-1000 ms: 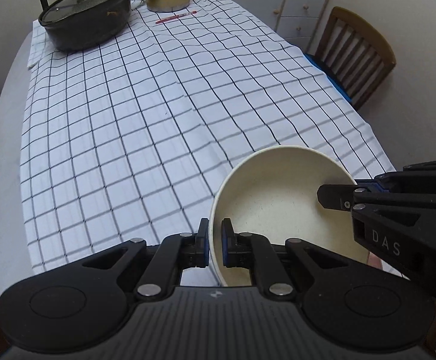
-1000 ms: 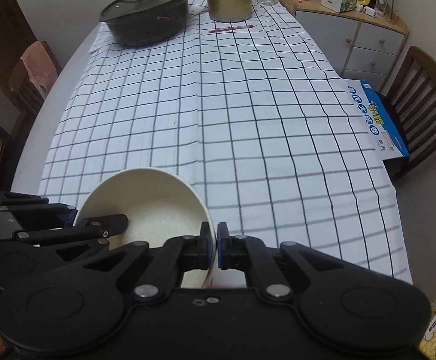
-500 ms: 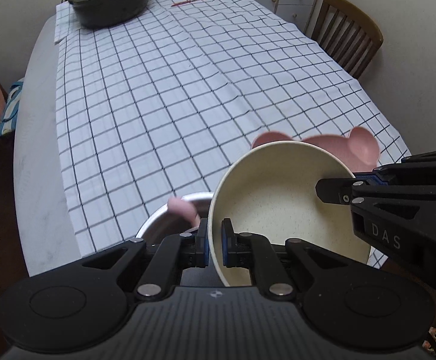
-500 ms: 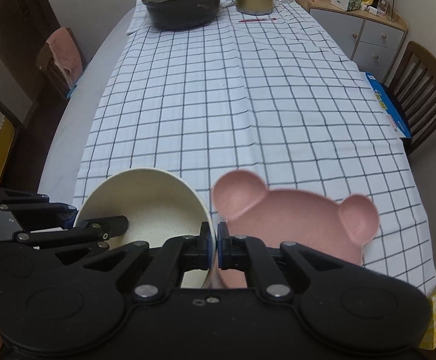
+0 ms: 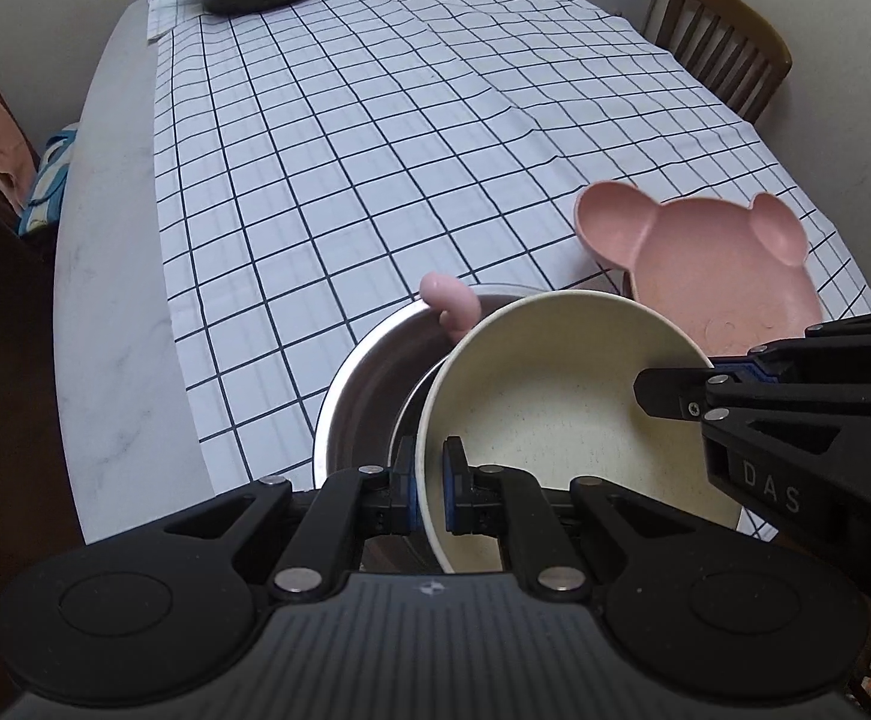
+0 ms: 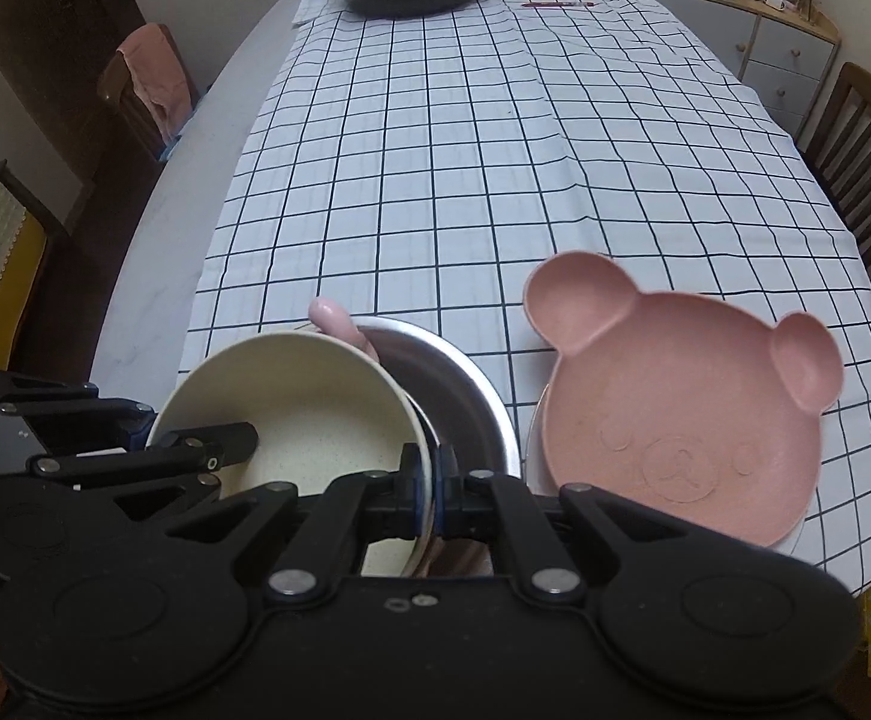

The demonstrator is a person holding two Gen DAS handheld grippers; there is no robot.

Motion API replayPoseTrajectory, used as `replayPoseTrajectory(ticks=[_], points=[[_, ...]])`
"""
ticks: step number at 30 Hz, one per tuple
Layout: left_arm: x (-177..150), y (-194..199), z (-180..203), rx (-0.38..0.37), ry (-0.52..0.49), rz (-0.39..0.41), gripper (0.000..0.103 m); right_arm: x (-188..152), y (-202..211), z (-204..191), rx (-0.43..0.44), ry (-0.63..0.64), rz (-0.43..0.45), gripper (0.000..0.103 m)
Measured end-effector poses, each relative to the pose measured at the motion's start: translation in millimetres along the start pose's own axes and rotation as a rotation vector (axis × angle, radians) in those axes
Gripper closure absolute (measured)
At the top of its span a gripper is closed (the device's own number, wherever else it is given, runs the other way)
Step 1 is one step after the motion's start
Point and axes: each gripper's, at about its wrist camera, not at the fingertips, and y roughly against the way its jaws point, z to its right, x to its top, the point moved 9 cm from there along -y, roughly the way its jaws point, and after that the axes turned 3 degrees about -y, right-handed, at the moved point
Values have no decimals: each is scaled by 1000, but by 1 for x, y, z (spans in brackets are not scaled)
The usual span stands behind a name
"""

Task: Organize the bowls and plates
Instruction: 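Lower the cream bowl with both tools into the pink-handled bowl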

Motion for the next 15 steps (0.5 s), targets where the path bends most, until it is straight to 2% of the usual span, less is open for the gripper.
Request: replayPoseTrajectory(ticks=[15], points=[[-8, -19, -3, -28, -9, 5, 96, -7, -21, -5, -34, 17, -12, 98]])
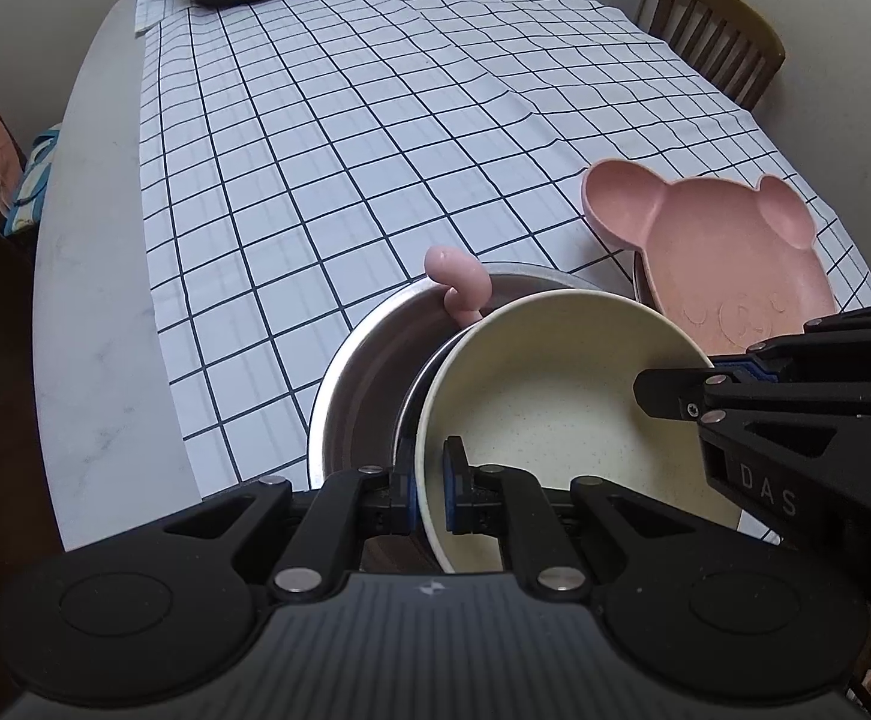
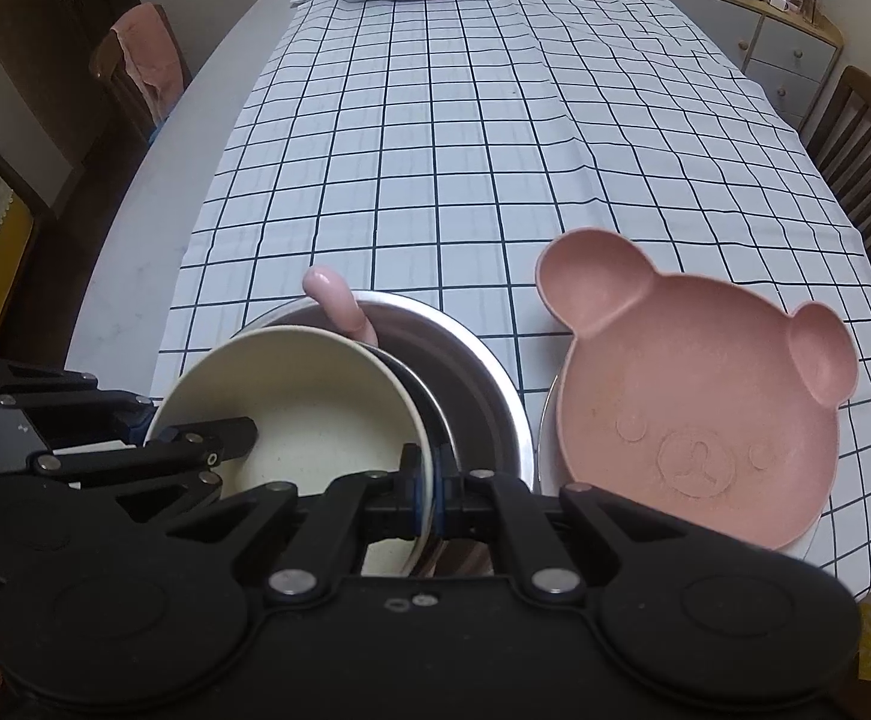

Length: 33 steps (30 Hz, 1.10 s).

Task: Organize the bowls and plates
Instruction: 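Lower the cream bowl with both tools into the pink-handled bowl, then open both tools and lift them away from the cream bowl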

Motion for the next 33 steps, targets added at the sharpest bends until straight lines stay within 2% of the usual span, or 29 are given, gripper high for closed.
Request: replayPoseTrajectory(ticks=[13, 16, 19, 24, 28, 30, 32, 33], points=[[-1, 0, 0, -31, 12, 6, 94, 0, 1, -3, 21, -3, -3, 85], [-1, 0, 2, -27, 11, 6, 93, 0, 3, -4, 32, -1, 0, 79], [-1, 0, 3, -38, 22, 8, 89, 0, 6, -5, 28, 7, 15, 68], [-1, 3, 2, -39, 28, 12, 87, 4, 15, 0, 38, -4, 35, 62], [-1, 10, 3, -54, 38, 33, 81, 5, 23, 0, 40, 10, 60, 56], [-1, 15, 3, -55, 43, 50, 73, 6, 29, 1, 44, 15, 73, 51], [1, 22, 2, -46, 42, 83, 55, 7, 34, 3, 49, 17, 86, 48], [2, 26, 1, -39, 42, 102, 51, 7, 36, 4, 51, 17, 93, 47]])
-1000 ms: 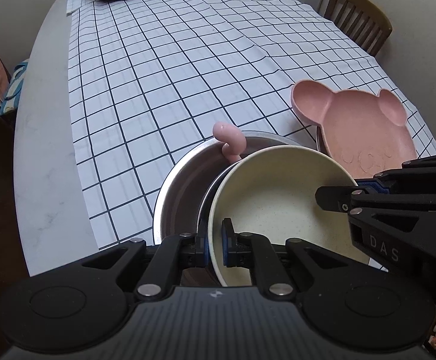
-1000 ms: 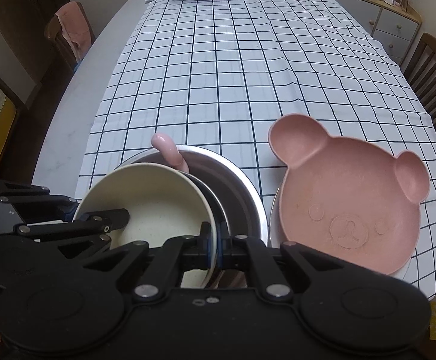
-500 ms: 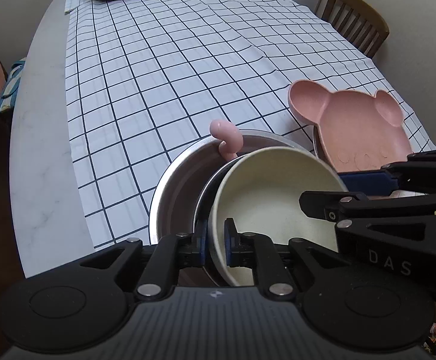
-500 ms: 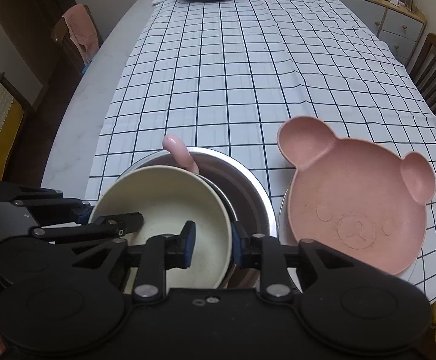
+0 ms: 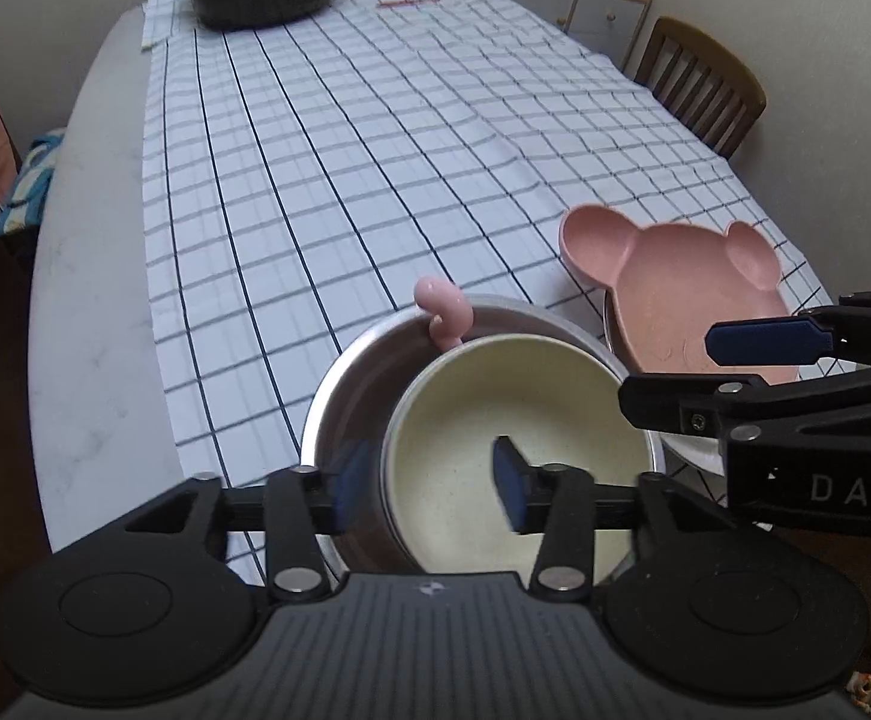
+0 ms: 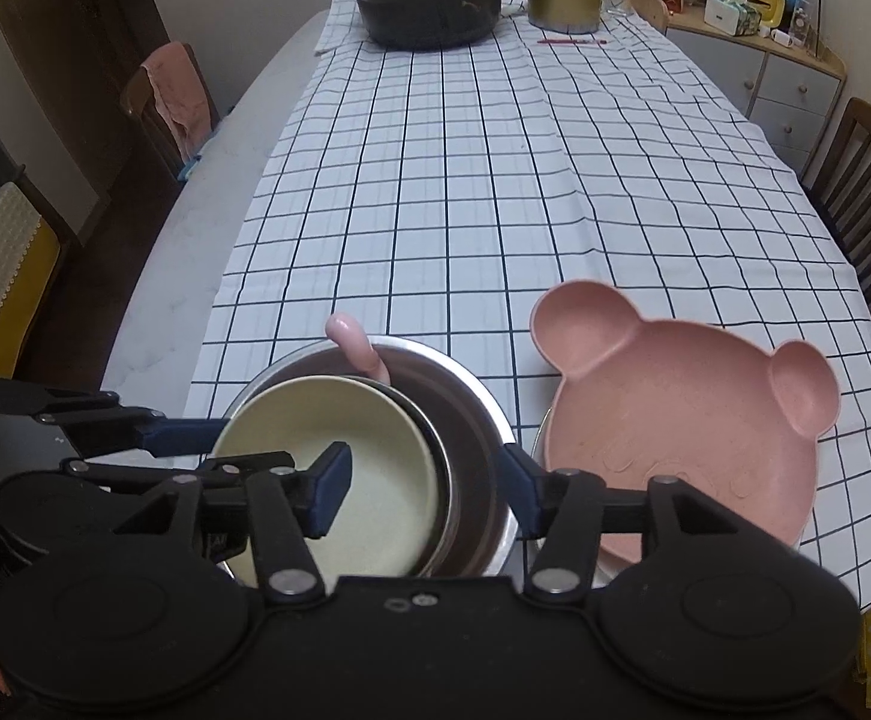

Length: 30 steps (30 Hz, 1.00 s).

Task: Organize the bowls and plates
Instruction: 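Open both tools and lift them away from the cream bowl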

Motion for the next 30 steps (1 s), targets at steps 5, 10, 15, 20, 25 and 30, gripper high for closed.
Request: replayPoseTrajectory(ticks=[5, 10, 15, 20, 25, 30], points=[[6, 17, 1, -8, 4, 56, 46, 3, 15, 5, 10, -2, 42, 36], [10, 37, 4, -15, 9, 129, 39, 6, 34, 4, 33, 13, 101, 22], [11, 55, 6, 4, -6, 207, 31, 6, 51, 2, 60, 29, 168, 7], [5, 62, 6, 18, -9, 235, 29, 1, 65, 0, 63, 56, 240, 1], [-4, 65, 3, 76, -16, 252, 29, -9, 74, 2, 50, 77, 308, 0], [-16, 64, -1, 46, 35, 228, 29, -19, 76, 11, 33, 56, 342, 0]])
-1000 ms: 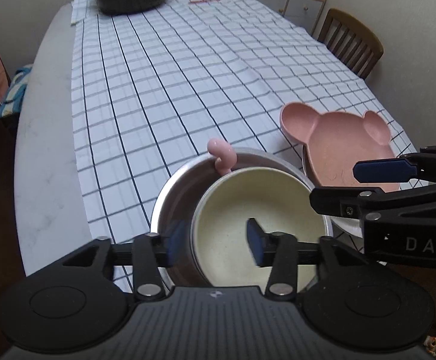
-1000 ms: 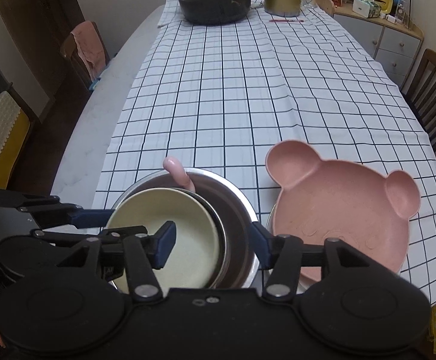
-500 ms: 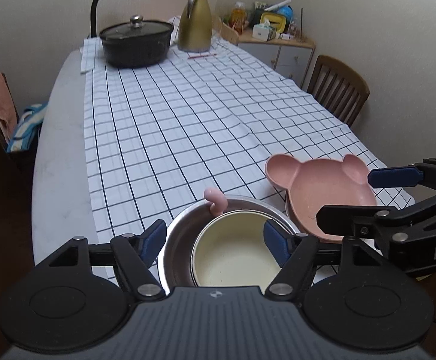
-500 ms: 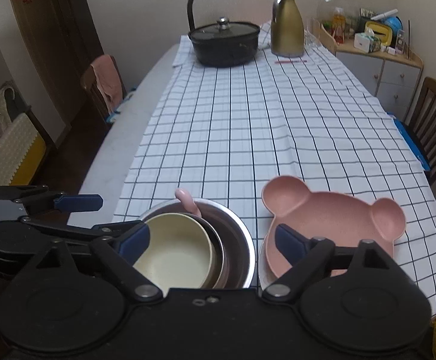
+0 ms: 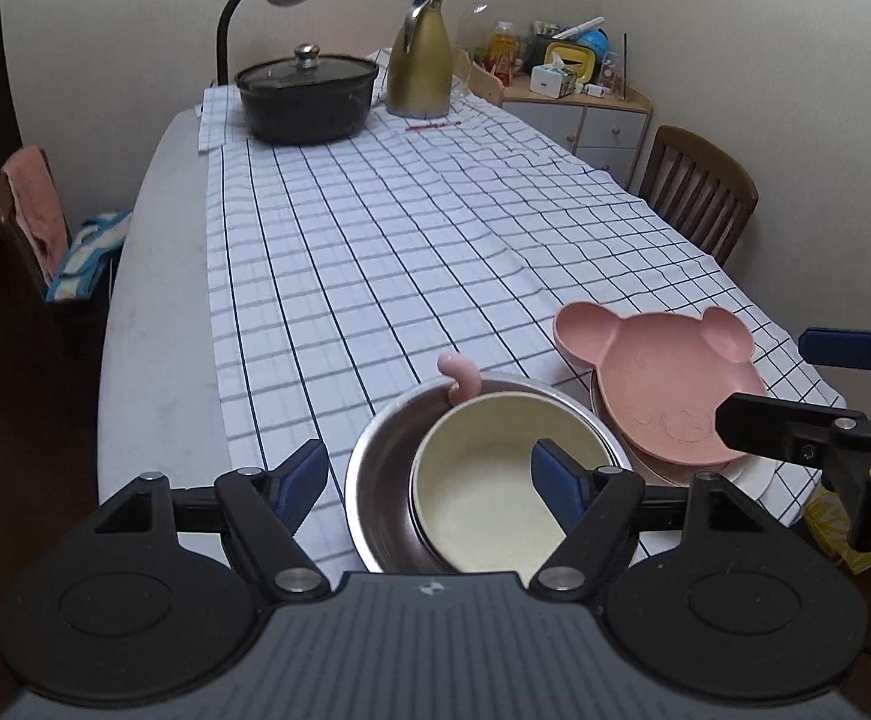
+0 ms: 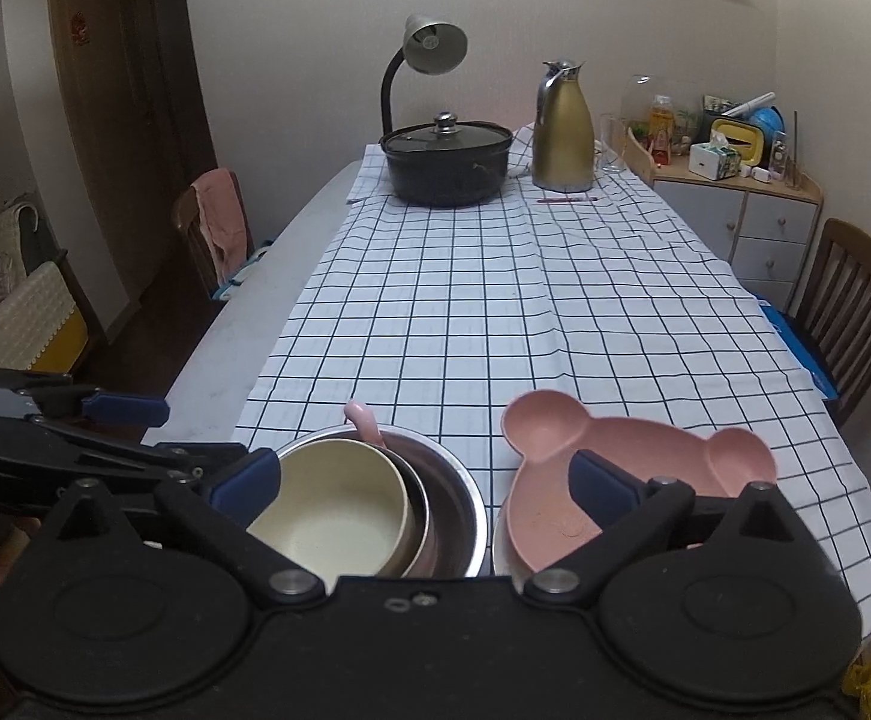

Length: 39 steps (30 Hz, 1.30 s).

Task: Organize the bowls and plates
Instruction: 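Open both tools and lift them away from the cream bowl, then move both tools to the large steel bowl rim and close them on it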

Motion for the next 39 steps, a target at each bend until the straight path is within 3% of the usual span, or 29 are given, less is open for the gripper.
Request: replayPoseTrajectory(ticks=[10, 17, 24, 28, 32, 39], points=[[-20, 0, 0, -56, 47, -36, 29, -21, 2, 15, -45, -88, -9, 0], [-28, -13, -13, -45, 75, -75, 29, -34, -6, 17, -61, -98, -49, 0], [-34, -36, -40, 2, 113, -89, 29, -52, -27, 32, -131, -127, -97, 1], [-36, -52, -58, 30, 148, -107, 29, -64, -44, 43, -147, -190, -138, 7], [-41, -66, -71, 54, 166, -133, 29, -74, -59, 50, -157, -261, -187, 21], [-44, -83, -70, 36, 162, -174, 30, -88, -79, 50, -118, -348, -266, 35]])
